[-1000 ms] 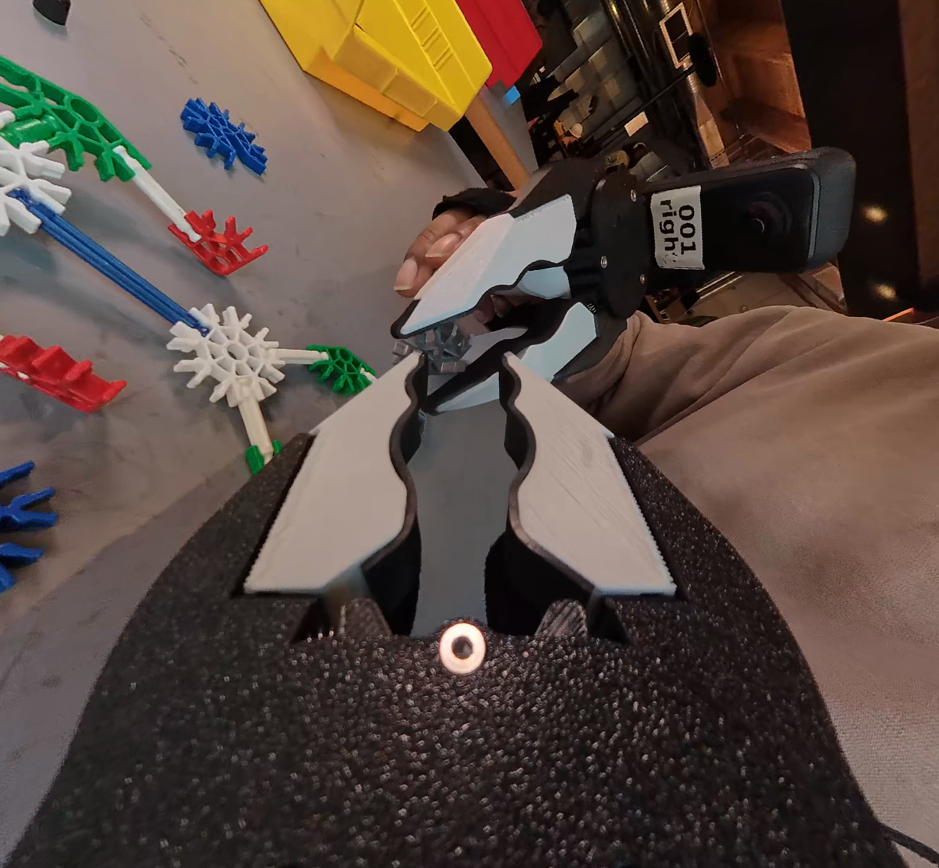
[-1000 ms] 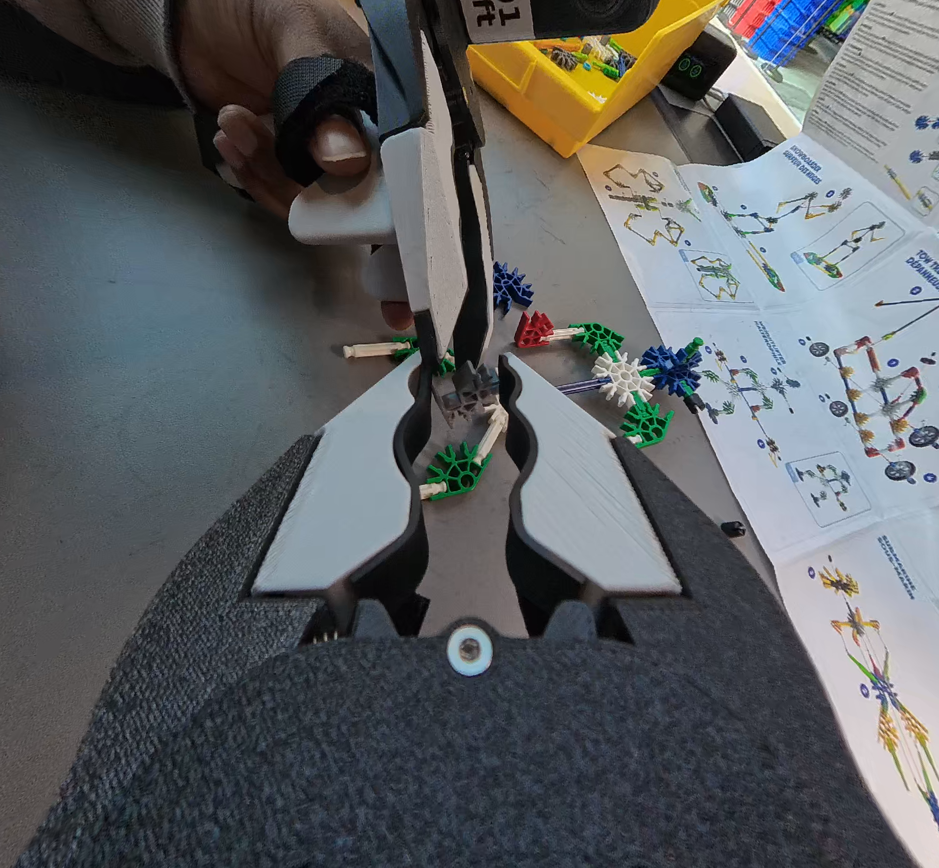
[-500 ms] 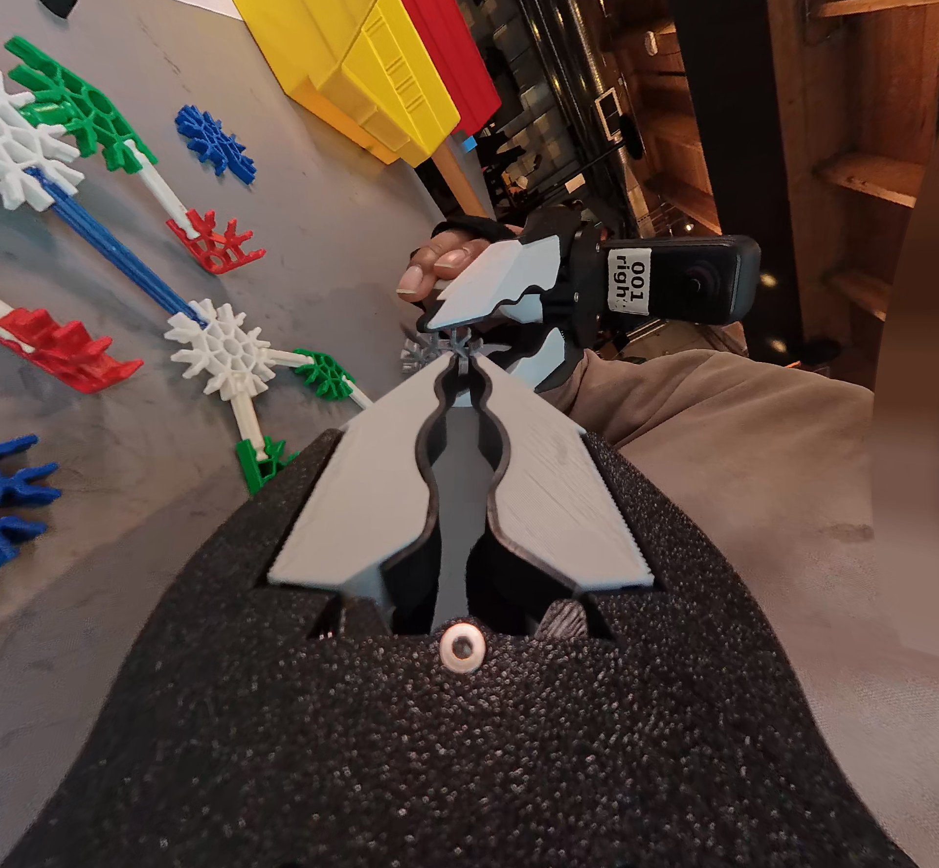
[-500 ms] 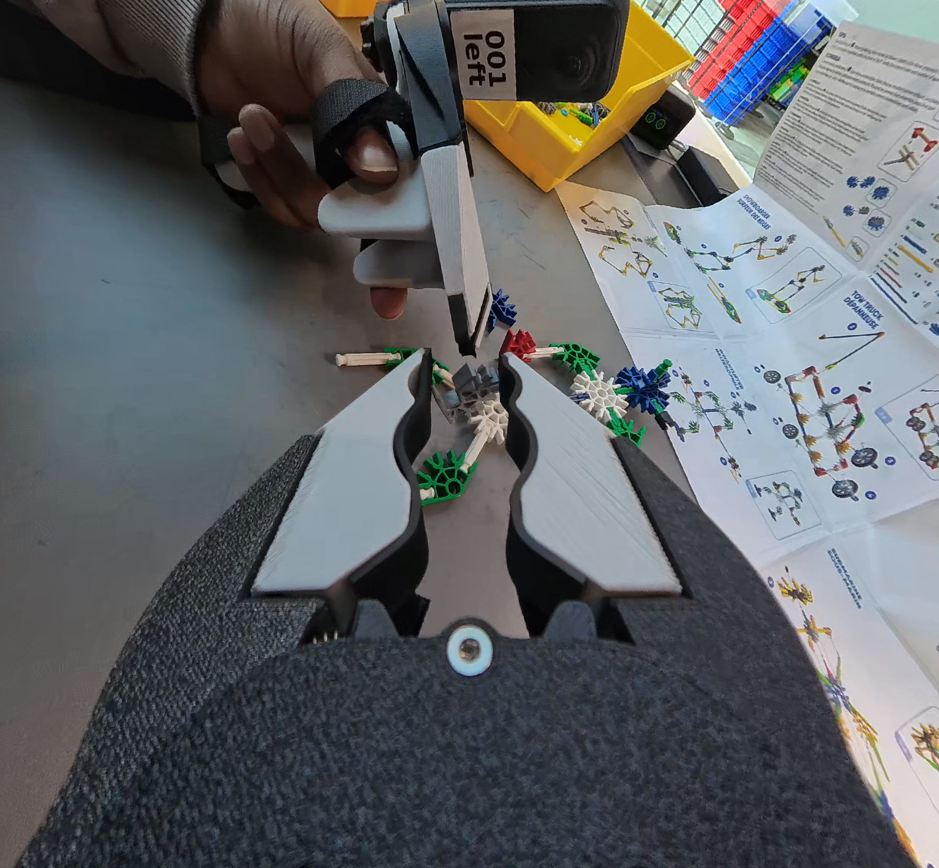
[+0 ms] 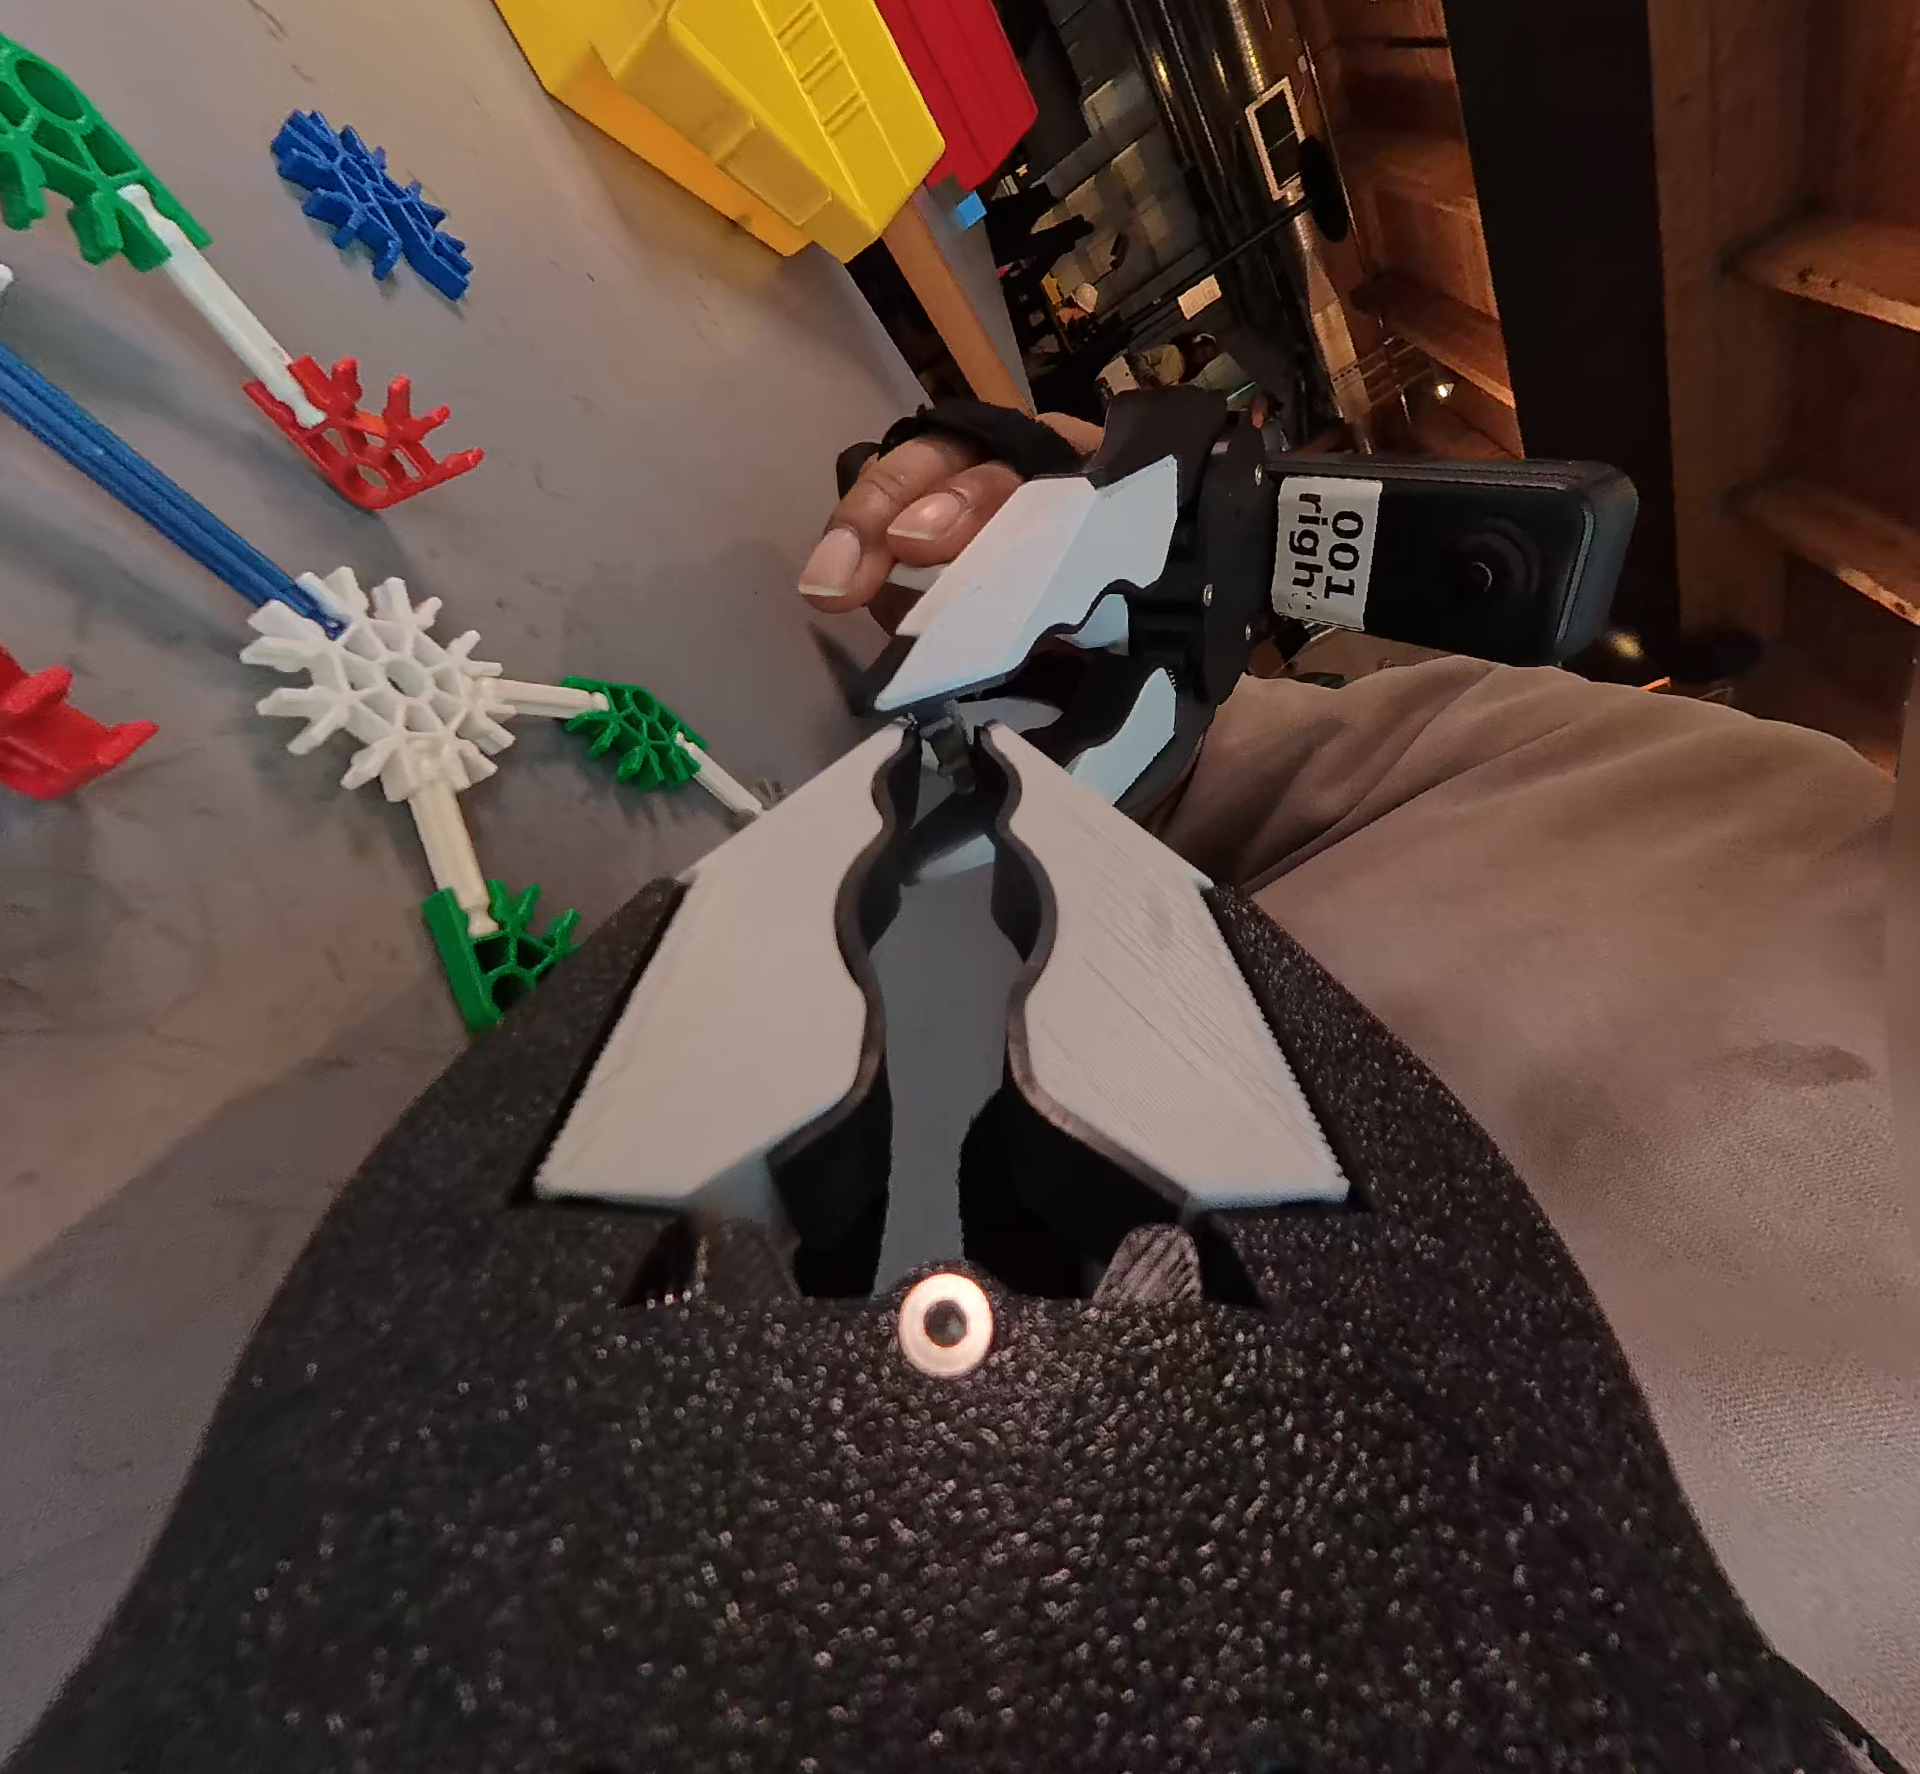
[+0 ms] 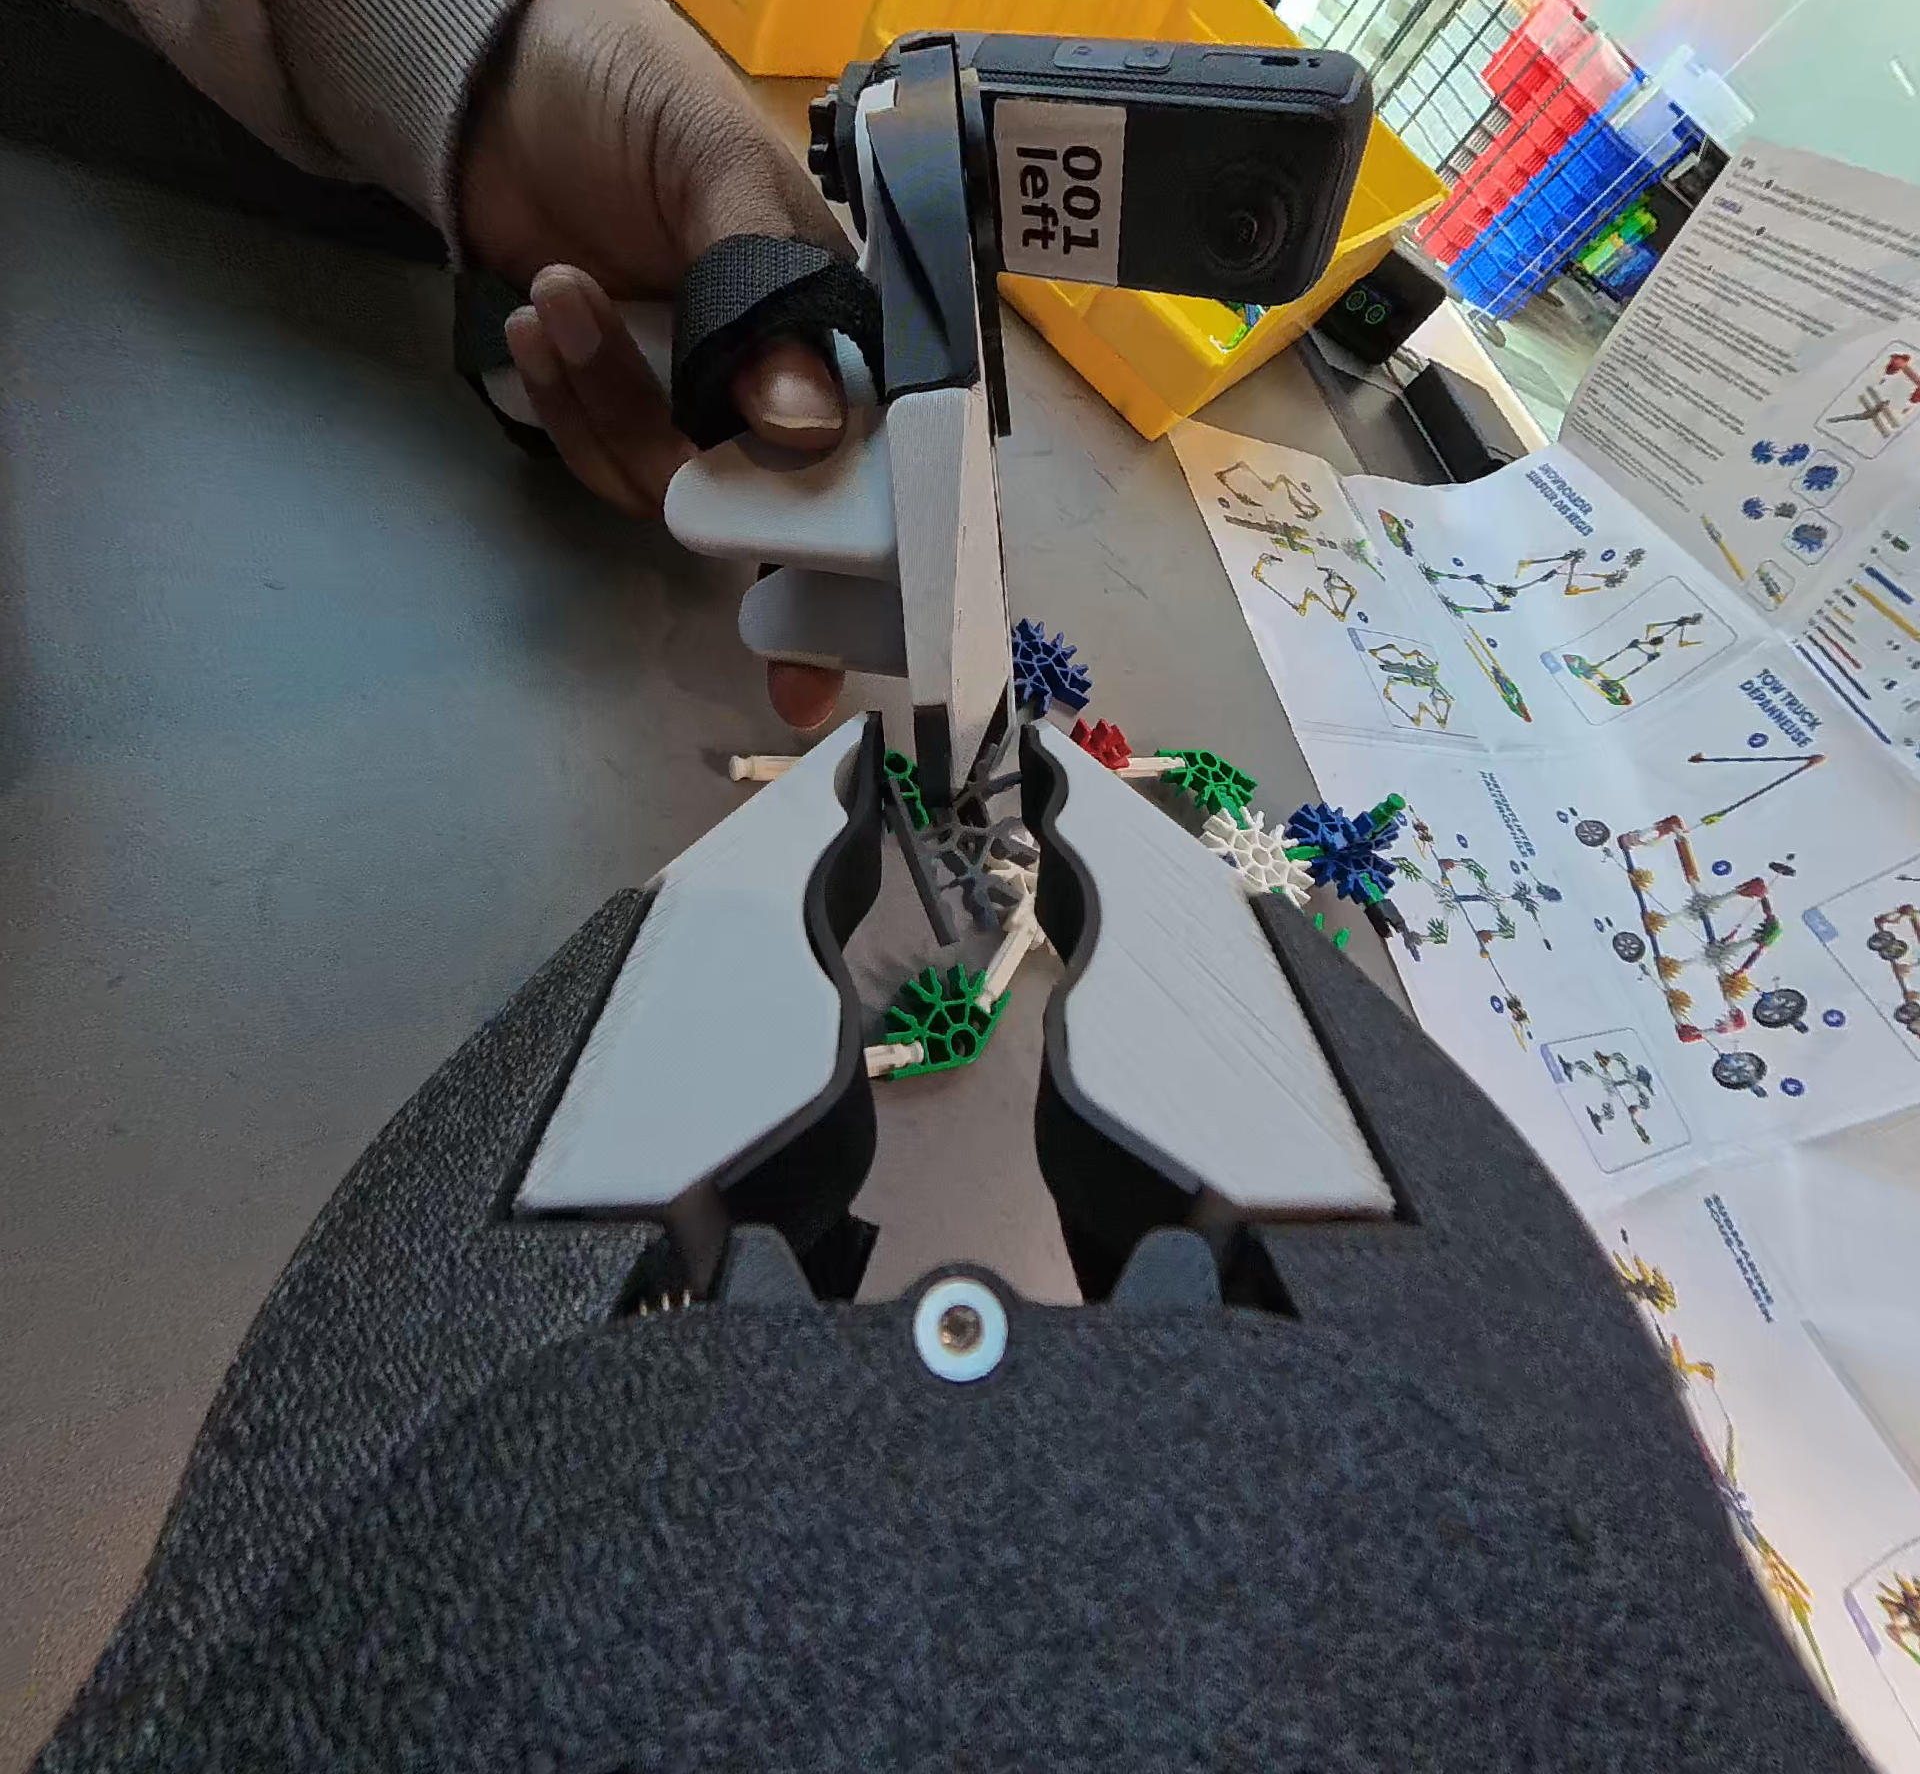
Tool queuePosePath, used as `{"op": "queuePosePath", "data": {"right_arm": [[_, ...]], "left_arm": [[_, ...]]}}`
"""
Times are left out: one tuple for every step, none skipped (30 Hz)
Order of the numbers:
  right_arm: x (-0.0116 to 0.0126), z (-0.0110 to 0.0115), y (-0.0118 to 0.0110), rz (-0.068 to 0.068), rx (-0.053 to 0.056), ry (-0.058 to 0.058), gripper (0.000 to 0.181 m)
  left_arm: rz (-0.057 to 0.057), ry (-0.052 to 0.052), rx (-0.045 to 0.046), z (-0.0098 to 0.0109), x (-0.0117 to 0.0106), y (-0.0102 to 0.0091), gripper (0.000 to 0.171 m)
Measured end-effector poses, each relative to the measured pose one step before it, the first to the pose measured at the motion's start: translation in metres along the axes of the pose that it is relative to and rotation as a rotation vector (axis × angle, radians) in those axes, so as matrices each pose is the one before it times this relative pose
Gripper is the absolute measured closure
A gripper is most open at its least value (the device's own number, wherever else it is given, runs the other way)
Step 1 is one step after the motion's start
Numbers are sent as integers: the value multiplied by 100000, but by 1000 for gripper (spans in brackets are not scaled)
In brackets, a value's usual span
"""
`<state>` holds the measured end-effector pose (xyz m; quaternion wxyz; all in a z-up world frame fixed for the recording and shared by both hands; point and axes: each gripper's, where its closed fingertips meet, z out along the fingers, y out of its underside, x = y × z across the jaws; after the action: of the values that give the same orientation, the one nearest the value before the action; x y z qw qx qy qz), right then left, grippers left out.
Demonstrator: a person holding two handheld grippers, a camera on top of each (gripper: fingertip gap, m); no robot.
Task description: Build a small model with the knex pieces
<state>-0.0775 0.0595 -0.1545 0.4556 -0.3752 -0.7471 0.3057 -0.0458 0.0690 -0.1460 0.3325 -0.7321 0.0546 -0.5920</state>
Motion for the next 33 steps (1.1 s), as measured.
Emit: {"op": "queuePosePath", "data": {"right_arm": [[-81, -13, -52, -286, 376, -171, 157], [-75, -1, 20, -421, 14, -223, 157], [-68, -7, 23, -411, 8, -320, 157], [-47, -32, 6, -213, 226, -301, 157], [-35, -62, -4, -51, 280, -365, 157], [-68, -60, 16, 173, 312, -630, 156], [-127, -68, 34, 456, 258, -1027, 157], [-115, -52, 8, 164, 342, -815, 157], [-107, -33, 0, -343, 263, -438, 158], [-125, 0, 17, -657, 30, -346, 158], [-130, 37, 48, -747, -217, -427, 158], [-67, 36, 90, -685, -401, -233, 158], [-47, 23, 108, -506, -365, -210, 157], [-56, 6, 108, -185, -256, -441, 157], [5, 0, 82, 284, -119, -213, 157], [30, 22, 84, 375, -186, -68, 157], [-21, 42, 63, 30, -198, -314, 157], [-65, 60, 63, -199, -311, -415, 158], [-54, 64, 99, -442, -555, -306, 158], [-71, 75, 107, -343, -657, -438, 158], [-73, 68, 96, 163, -572, -611, 158], [-30, 29, 58, 554, -316, -475, 158], [8, 21, 30, 765, -89, -311, 158], [-8, 7, 24, 805, -91, -411, 158], [14, 25, 98, 872, -499, -298, 158], [46, 20, 194, 552, -838, -20, 158], [43, 26, 148, 271, -589, 43, 158], [-33, 18, 99, 516, -389, -437, 158], [-102, 36, 49, 885, -275, -922, 158], [-174, 75, 51, 1012, -403, -1432, 158], [-161, 96, 48, 671, -518, -1138, 158], [-117, 113, 8, 118, -448, -580, 158], [-140, 123, -23, -77, -500, -609, 159]], "left_arm": [[336, 124, -569, -20, 53, 93, 164], [197, 38, -447, -18, 23, 89, 164], [69, -25, -453, -27, -1, 74, 164], [116, -212, -361, -48, -39, 52, 164], [311, -448, -415, -67, -67, 53, 164], [433, -592, -633, -97, -78, 77, 165], [437, -773, -867, -96, -98, 116, 165], [494, -768, -907, -78, -79, 132, 166], [347, -466, -767, -52, -23, 131, 166], [271, -487, -770, -20, -24, 137, 166], [460, -789, -901, -22, -67, 151, 166], [536, -1128, -824, -33, -123, 121, 166], [392, -943, -593, -67, -132, 92, 167], [5, -530, -353, -71, -104, 58, 167], [-232, -389, -167, -75, -107, 35, 167], [-243, -88, -53, -47, -65, 29, 167], [-436, 159, -72, -20, -27, 26, 167], [-476, -54, -205, 7, -61, 40, 167], [-252, -334, -392, 8, -92, 59, 167], [-106, -467, -496, 17, -105, 72, 167], [-41, -436, -463, 19, -84, 80, 167], [-18, -346, -248, 8, -60, 42, 167], [136, -349, -119, -15, -34, 0, 167], [766, -585, -318, -25, -35, 10, 167], [1624, -1206, -594, -90, -72, 24, 167], [2202, -1833, -537, -167, -148, -7, 167], [2362, -1735, -602, -212, -118, -15, 166], [2154, -1222, -869, -219, -56, 38, 165], [1776, -852, -867, -201, -6, 61, 164], [1444, -727, -850, -179, 2, 89, 164], [1219, -663, -1064, -143, -11, 130, 164], [1082, -661, -1208, -115, -14, 163, 164], [978, -873, -1271, -81, -47, 185, 164]]}}
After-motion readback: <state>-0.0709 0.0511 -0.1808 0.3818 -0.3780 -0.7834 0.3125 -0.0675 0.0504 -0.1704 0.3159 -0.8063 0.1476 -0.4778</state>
